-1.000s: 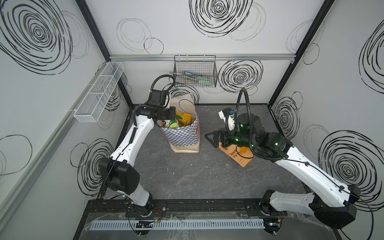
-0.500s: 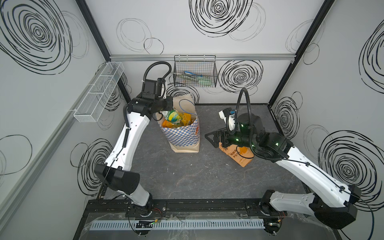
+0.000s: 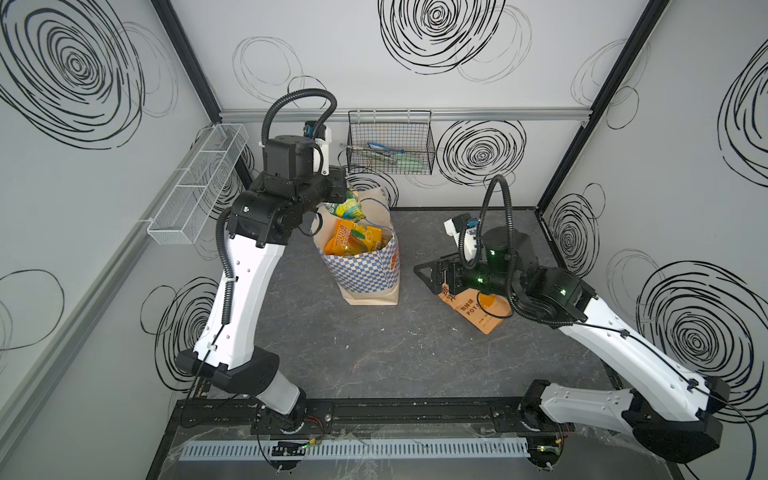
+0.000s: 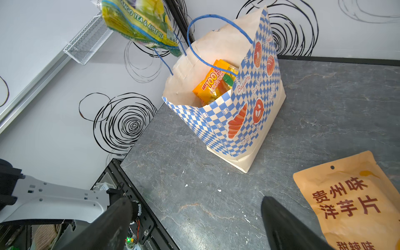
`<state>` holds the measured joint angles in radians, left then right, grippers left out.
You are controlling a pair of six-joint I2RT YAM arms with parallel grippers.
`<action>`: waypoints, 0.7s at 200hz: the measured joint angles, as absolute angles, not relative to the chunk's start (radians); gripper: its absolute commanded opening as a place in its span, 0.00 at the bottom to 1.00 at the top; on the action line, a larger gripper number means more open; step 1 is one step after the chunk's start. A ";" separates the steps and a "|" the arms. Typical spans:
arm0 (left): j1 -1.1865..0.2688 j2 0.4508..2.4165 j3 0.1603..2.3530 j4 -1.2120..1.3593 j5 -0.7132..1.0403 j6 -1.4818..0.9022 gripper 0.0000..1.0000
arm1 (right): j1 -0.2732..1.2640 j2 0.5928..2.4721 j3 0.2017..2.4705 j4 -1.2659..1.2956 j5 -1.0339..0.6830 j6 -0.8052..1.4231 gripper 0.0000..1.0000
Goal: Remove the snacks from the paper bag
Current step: 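Grasp the green Fox's candy bag with the left gripper and lift it, then carry the green candy bag beside the chip bag and release it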
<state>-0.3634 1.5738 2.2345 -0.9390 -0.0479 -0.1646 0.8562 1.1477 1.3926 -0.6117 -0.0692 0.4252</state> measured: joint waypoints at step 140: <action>-0.890 1.551 1.776 -0.695 -0.106 -0.268 0.00 | 0.766 0.897 1.218 -0.736 0.080 0.490 0.97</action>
